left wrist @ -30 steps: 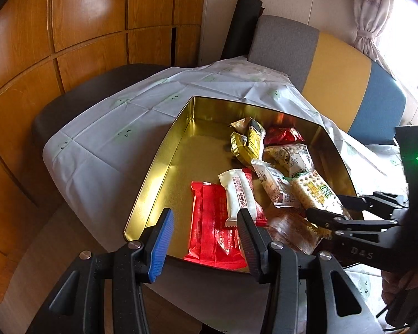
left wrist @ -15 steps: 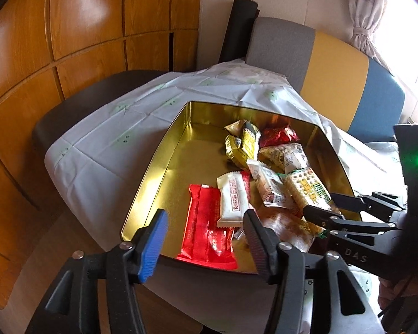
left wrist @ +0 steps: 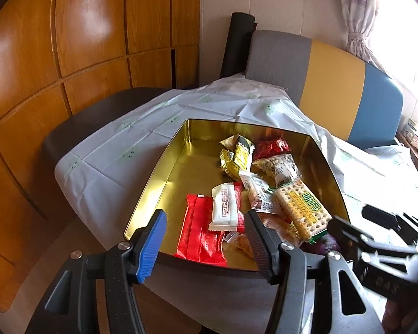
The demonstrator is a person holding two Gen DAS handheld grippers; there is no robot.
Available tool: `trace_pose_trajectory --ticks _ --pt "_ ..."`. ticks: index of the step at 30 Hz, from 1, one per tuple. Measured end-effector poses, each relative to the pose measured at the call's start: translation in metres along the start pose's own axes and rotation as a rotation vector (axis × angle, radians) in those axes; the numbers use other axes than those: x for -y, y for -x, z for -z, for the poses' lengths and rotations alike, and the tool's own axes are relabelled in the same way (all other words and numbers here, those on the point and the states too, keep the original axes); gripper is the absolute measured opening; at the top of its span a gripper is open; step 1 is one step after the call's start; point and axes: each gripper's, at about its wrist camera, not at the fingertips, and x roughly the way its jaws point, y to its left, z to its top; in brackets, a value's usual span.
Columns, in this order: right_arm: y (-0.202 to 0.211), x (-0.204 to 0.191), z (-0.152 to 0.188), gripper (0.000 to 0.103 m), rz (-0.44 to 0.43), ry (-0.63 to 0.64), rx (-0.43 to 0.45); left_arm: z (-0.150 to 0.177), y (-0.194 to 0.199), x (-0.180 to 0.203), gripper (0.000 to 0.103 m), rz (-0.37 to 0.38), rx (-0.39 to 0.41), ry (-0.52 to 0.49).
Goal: Organize snacks
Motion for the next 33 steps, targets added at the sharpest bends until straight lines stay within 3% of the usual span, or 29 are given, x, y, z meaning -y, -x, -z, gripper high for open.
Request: trace_pose_trajectory --ticks 1,9,16,33 --pt "0.003 0.001 0.003 0.078 0.007 -0.006 0.005 0.001 0.003 0.001 0.068 0.003 0.007 -0.002" --pt "0.023 0.009 0.018 0.078 0.06 -0.05 0.044 0.003 0.023 0.013 0.069 0.009 0.085 -0.013" --pt "0.034 0.013 0.02 0.078 0.084 -0.06 0.08 0.006 0.03 0.023 0.069 -0.057 0.104 -0.033" --pt "0.037 0.009 0.02 0.08 0.081 -0.058 0.094 0.006 0.033 0.024 0.069 -0.074 0.12 -0.025"
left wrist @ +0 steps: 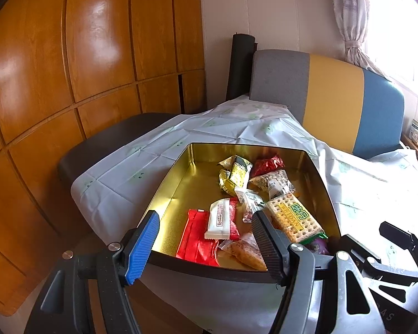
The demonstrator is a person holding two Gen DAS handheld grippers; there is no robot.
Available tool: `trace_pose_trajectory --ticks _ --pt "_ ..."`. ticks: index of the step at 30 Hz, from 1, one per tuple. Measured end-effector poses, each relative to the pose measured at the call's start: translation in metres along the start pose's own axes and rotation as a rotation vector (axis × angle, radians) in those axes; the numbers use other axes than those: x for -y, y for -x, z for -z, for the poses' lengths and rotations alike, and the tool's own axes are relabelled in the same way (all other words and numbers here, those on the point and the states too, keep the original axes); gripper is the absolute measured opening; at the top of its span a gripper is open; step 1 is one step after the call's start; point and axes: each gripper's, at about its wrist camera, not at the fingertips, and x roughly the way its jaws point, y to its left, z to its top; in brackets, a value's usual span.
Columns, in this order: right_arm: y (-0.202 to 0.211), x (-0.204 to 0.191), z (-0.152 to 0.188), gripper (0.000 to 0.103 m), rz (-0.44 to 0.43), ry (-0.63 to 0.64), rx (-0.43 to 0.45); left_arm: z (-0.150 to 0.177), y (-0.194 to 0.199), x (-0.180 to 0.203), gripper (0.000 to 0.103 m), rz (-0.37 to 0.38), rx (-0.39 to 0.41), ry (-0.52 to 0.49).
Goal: Organize snacks
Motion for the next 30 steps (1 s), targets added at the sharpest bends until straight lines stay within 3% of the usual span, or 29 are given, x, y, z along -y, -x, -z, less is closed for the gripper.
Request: trace_pose_trajectory --ticks 20,30 --pt "-0.0016 -0.0034 0.0011 0.081 -0.003 0.005 -0.005 -0.0002 0.0007 -0.0033 0.069 -0.008 0.006 0.006" --pt "-0.0035 -0.0041 0.0031 0.082 -0.005 0.014 -0.015 0.0003 0.0029 0.0017 0.066 -0.002 0.019 -0.041"
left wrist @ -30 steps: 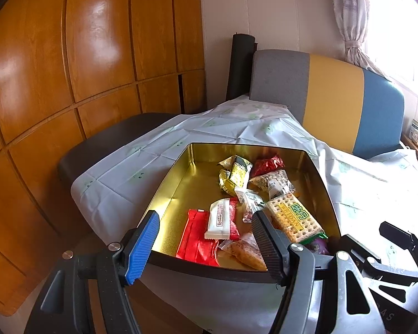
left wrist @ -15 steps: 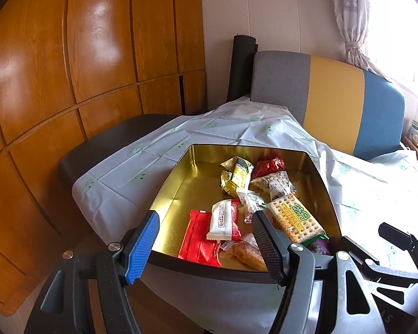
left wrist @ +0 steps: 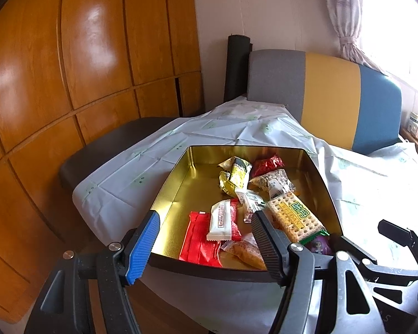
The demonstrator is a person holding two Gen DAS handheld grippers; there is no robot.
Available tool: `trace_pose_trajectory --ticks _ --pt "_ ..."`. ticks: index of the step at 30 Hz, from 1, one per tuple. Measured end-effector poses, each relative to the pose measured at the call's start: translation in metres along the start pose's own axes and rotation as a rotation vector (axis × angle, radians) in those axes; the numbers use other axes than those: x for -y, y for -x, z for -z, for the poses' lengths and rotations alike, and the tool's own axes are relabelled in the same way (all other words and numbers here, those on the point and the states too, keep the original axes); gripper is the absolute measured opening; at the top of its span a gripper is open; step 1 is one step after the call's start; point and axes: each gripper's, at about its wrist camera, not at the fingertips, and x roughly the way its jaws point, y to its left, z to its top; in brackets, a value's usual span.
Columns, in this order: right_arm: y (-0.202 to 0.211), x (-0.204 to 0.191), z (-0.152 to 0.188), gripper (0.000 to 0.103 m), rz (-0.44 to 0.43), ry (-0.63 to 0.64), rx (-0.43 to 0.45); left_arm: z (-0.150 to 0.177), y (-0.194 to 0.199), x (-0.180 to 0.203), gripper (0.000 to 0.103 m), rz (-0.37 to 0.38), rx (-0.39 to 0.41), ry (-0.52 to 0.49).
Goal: Organize snacks
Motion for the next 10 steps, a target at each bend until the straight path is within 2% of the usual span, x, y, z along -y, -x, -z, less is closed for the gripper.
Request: trace_pose_trajectory --ticks 3,4,8,10 --pt "-0.001 0.0 0.0 0.082 0.0 -0.002 -0.001 -0.001 0.002 -0.001 0.049 0.027 0.01 0.014" --pt "-0.001 0.001 0.001 0.082 0.001 -0.005 0.0 -0.001 0.003 -0.003 0.047 0.034 0.014 0.026" --pt "0.0 0.01 0.0 0.082 0.012 -0.029 0.006 -0.003 0.005 -0.006 0.043 0.02 0.037 0.04" --pt "0.0 0.023 -0.003 0.082 0.034 -0.054 0.012 -0.003 0.002 -0.007 0.044 0.02 0.023 0.041"
